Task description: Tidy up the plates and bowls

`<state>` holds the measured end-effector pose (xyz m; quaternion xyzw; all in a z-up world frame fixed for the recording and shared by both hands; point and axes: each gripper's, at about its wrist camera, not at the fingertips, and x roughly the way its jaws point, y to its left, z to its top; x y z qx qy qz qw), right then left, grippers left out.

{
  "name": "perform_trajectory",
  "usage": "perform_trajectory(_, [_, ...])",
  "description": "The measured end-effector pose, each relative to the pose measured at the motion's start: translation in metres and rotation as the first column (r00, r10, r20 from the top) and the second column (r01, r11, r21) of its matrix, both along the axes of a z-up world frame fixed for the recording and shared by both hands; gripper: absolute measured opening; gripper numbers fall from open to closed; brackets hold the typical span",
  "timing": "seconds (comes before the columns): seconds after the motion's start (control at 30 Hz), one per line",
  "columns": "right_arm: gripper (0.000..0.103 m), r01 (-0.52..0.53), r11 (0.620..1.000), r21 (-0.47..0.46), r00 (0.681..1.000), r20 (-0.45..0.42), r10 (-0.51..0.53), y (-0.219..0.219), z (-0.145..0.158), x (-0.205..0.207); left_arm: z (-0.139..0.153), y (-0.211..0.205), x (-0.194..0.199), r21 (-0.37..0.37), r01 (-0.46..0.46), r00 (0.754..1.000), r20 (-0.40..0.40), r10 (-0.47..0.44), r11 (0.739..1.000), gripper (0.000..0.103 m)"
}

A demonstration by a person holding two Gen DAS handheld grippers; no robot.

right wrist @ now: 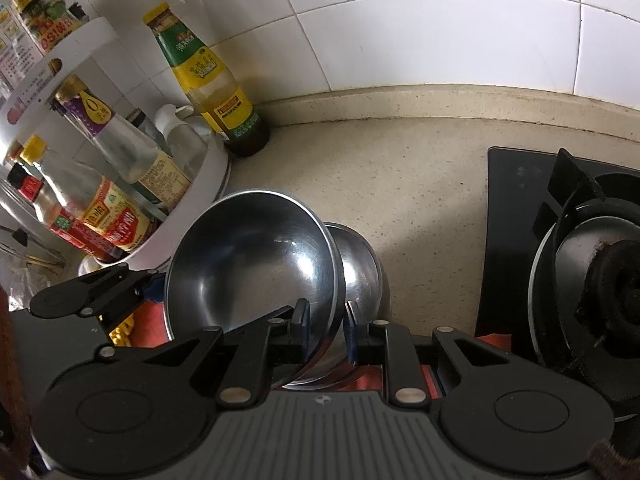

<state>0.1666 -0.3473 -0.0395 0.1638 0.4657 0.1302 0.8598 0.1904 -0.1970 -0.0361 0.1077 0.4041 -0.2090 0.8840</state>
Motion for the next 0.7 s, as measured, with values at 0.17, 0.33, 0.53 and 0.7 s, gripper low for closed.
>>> perform_trajectory(0.17, [0.033,0.001,0.997,-0.078,0.996,0.089,0.006,0.002,0.012,-0.004,0.007,0.012,-0.001,-0.007,-0.012,0.999,0.034,0.012,1.000,0.085])
perform_trajectory(0.33, [0.036,-0.002,0.998,-0.068,0.996,0.093,0.008,-0.001,0.013,-0.003,0.013,0.024,-0.004,-0.023,-0.008,0.999,0.042,0.009,1.000,0.087])
perform_trajectory(0.53, [0.039,-0.005,0.999,-0.043,0.998,0.064,0.007,-0.006,0.000,0.000,0.011,0.029,-0.020,0.011,0.044,0.997,0.062,-0.044,0.999,0.093])
perform_trajectory(0.7, [0.043,-0.019,1.000,-0.008,0.999,0.035,0.019,-0.005,-0.014,0.006,0.007,0.033,-0.029,0.034,0.075,0.995,0.071,-0.077,0.997,0.096])
